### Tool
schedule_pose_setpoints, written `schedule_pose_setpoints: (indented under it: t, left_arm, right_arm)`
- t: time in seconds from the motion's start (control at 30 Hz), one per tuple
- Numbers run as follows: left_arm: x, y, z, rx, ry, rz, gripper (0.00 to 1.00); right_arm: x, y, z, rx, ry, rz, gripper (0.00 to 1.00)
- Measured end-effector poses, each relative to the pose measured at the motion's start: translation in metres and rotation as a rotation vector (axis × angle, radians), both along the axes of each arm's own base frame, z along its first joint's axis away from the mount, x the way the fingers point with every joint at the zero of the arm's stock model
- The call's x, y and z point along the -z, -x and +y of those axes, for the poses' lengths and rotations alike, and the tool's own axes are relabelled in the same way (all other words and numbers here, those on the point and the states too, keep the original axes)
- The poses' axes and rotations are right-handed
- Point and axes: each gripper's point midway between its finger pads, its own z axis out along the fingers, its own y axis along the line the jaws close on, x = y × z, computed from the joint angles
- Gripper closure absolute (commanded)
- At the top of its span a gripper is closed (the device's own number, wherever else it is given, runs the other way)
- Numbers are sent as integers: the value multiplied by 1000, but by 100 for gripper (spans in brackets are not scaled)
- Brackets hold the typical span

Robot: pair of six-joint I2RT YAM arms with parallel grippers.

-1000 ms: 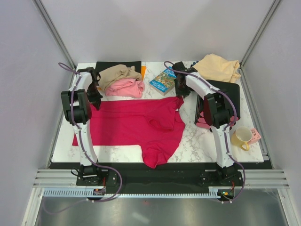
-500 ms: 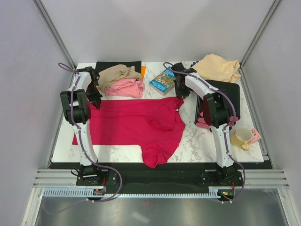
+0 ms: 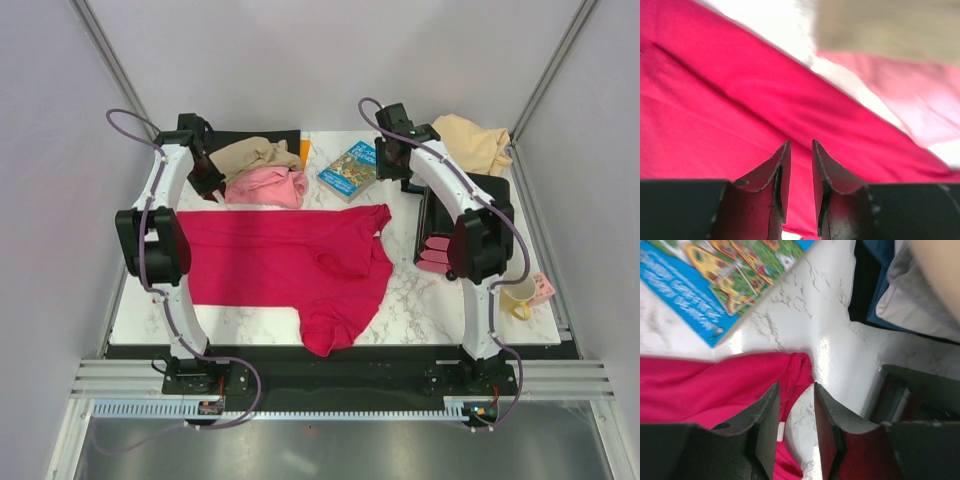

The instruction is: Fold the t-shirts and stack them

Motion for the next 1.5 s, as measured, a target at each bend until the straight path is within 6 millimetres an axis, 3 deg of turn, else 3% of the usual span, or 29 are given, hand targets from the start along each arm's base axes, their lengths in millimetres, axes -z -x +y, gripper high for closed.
schedule_pose_setpoints:
  t: [0.13, 0.23, 0.3, 0.47, 0.6, 0.67, 0.8, 0.87, 0.97, 1.17, 1.33, 1.5]
  left_arm:
    - [-32, 5, -19, 29, 2, -58, 69]
    - [-35, 20, -23, 37, 1, -41, 69]
    - [-29, 44, -22, 34, 0, 0, 69]
    - [-23, 107, -29, 54, 5, 79, 69]
    - [-30, 127, -46, 109, 4, 65, 69]
    - [-31, 132, -54, 133, 9, 59, 69]
    - [-32, 135, -58, 144, 10, 57, 69]
    - [-35, 136, -57, 144, 9, 46, 69]
    - [-38, 143, -56, 144, 9, 36, 69]
    - [-34, 167, -53, 141, 6, 48, 69]
    - [-30, 177, -52, 140, 1, 64, 69]
    - [-25, 181, -51, 140, 2, 78, 69]
  right_arm:
    - [-61, 7, 6, -28, -85, -108, 57]
    - [-76, 35, 8, -64, -136, -104, 57]
    - [-65, 64, 9, -95, -160, -54, 55]
    - [-10, 152, 25, -204, -158, 147, 55]
    - [13, 194, 53, -311, -159, 234, 55]
    - [14, 195, 61, -331, -173, 230, 55]
    - [20, 172, 79, -343, -198, 202, 55]
    - [31, 153, 92, -346, -205, 193, 55]
    - [53, 145, 103, -355, -204, 217, 56]
    - [97, 162, 122, -394, -163, 307, 57]
    - [98, 173, 141, -443, -163, 299, 57]
    - [99, 181, 147, -465, -154, 303, 57]
